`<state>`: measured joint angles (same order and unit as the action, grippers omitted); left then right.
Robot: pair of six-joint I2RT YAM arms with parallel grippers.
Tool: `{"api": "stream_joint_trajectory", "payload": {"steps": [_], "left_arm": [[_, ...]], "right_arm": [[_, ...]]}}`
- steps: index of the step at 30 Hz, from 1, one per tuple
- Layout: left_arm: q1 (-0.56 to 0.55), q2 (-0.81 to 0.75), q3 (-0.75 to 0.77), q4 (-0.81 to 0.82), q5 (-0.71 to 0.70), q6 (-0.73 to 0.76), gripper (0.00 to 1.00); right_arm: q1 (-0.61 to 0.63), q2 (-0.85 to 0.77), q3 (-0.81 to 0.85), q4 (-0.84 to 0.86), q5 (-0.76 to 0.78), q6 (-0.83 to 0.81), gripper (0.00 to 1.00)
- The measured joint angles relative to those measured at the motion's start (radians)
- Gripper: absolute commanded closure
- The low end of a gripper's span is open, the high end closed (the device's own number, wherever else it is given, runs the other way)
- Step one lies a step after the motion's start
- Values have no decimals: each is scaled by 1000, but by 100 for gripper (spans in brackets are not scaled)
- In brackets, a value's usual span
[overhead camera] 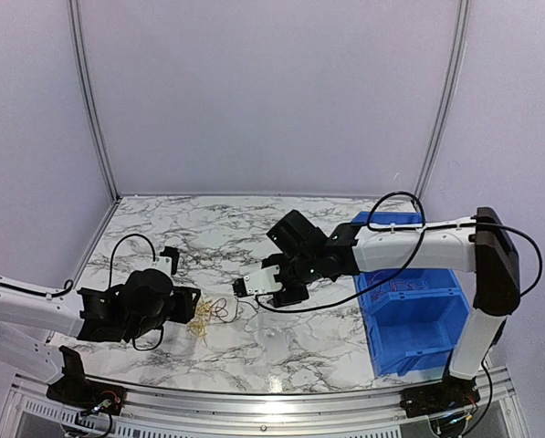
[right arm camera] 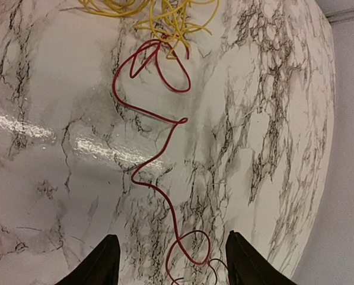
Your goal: Untangle the cables
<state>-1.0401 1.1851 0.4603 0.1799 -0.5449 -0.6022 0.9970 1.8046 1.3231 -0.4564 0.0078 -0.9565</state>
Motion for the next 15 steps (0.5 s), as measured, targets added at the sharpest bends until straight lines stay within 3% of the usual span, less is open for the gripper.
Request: {"api": "stream_joint_trajectory", "payload": {"steps": [3,4,8,9,15], "left_arm": [[0,70,28,5,24,-1,50],[0,99,37,10,30,-2,50],[0,190,48,62,50,-8,50],[0,212,48,81,56,-10,52],[0,358,71,183,74,-3,64]], "right_arm": [[0,64,5,18,21,-4,42],[0,89,10,20,27,-6,49],[-6,175,48,18,42,-11,93],[-8,188,67,10,41,-6,99],[-9,127,141,-39,-47,30,100]]}}
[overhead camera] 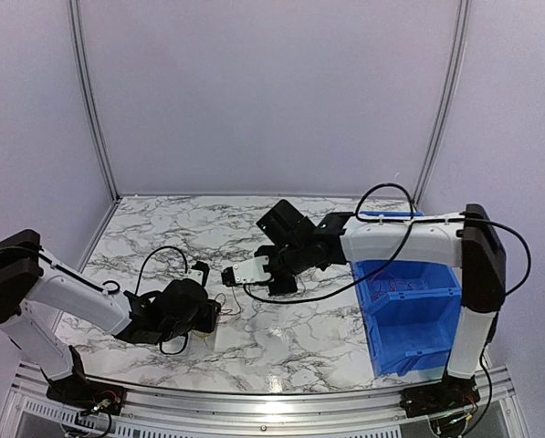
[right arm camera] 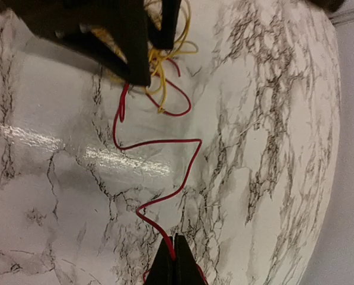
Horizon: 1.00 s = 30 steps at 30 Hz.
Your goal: Untangle the cables
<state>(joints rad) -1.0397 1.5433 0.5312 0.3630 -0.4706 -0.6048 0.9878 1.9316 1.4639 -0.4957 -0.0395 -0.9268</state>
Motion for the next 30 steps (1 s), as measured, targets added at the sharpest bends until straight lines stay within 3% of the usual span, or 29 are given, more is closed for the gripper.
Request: {"api": "stream_joint_trajectory", "payload": {"steps": [6,11,19,30], "left_arm": [[0,127,35,58,26,5,72],[0,145,37,95,39,-13,74],[0,146,18,132,43,-33,75],[0,146,-3,159,44,-44,73]], "right_arm": [[-11,-221,60,-55,-120,53,100],[-80,-358,197,-89,-232,105,100],[-261,-450,438,-149,-356,183,100],[-492,-536,473,-152,-428,275,100]]}}
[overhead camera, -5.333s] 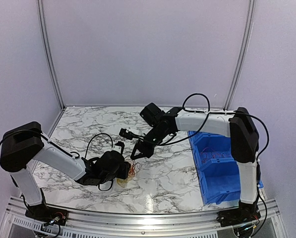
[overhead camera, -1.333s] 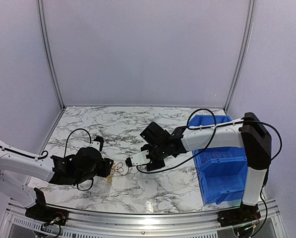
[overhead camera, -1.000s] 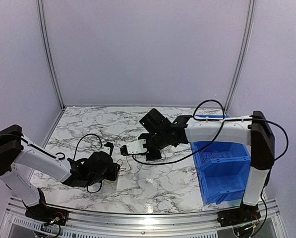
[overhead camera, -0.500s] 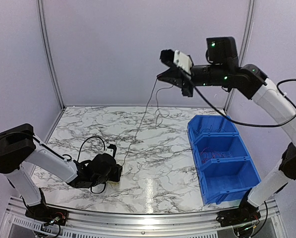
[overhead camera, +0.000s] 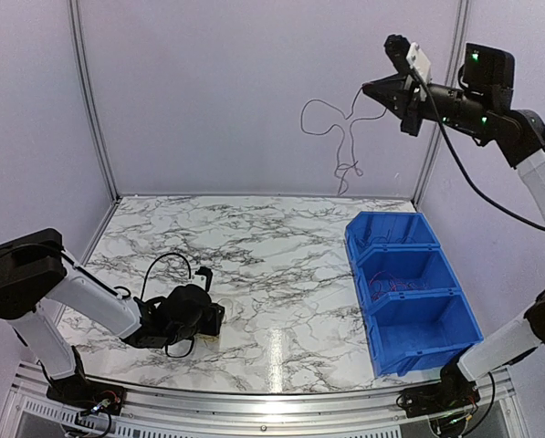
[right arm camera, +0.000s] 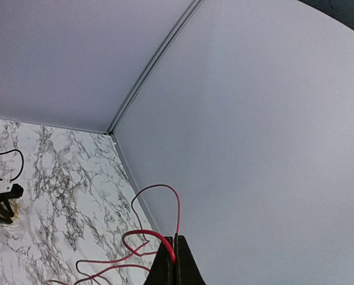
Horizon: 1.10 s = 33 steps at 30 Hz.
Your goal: Untangle the cables
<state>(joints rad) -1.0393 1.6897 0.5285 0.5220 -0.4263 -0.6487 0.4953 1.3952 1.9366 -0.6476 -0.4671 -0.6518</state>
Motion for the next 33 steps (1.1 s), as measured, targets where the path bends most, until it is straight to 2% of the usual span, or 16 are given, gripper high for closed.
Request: {"api": "stream_joint_trajectory", "payload": {"steps": [8,27,33], "left_arm": [[0,-25,-25,3,0,1,71],[0,-64,-11,-77,-3,45,61],[0,-49,23,-87,-17,55,60]], "right_arm": [[-114,-95,-24,34,4,13,100],[-255,-397,-574,27,104,-43,100],[-291,-441,-656,9,118,-57,100]]}}
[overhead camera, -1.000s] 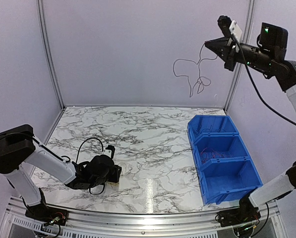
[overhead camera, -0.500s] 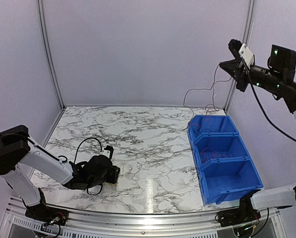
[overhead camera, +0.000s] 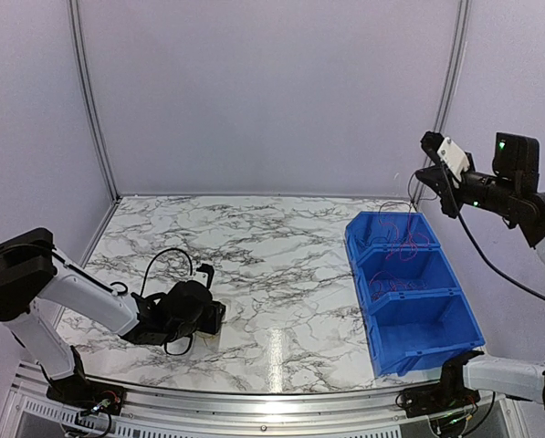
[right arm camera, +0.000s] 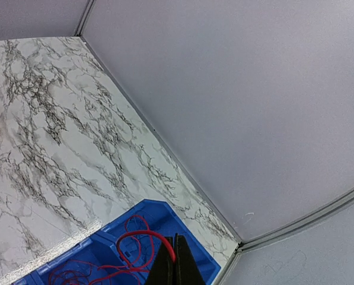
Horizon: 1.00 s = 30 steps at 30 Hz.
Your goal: Untangle the cables
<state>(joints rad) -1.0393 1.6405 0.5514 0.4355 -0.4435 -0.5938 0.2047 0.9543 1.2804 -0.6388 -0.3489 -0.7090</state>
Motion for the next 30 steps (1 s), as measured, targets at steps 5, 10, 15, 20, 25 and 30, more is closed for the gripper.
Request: {"api": "stream_joint_trajectory", "payload": {"steps": [5,10,15,20,25,30], "left_arm": [[0,24,25,-1,-6,1,59],[0,41,32,-1,-13,3,58],[2,47,37,-3,-15,3,58],[6,48,38,-3,-21,7,57],[6,48,38,-3,-26,7,57],[6,47,32,-2,-37,6,56]], "right_arm": [[-62,-31,-39,-28,16,-31,100],[-91,-63,-66,-67,41,-74,100],[-96,-75,-109,-105,76,-122,100],[-101,-67,-166,-155,98,-174,100],[-105,-29,-210,-174,106,-209,100],[-146,47,-282,-172,107,-237,87]]}}
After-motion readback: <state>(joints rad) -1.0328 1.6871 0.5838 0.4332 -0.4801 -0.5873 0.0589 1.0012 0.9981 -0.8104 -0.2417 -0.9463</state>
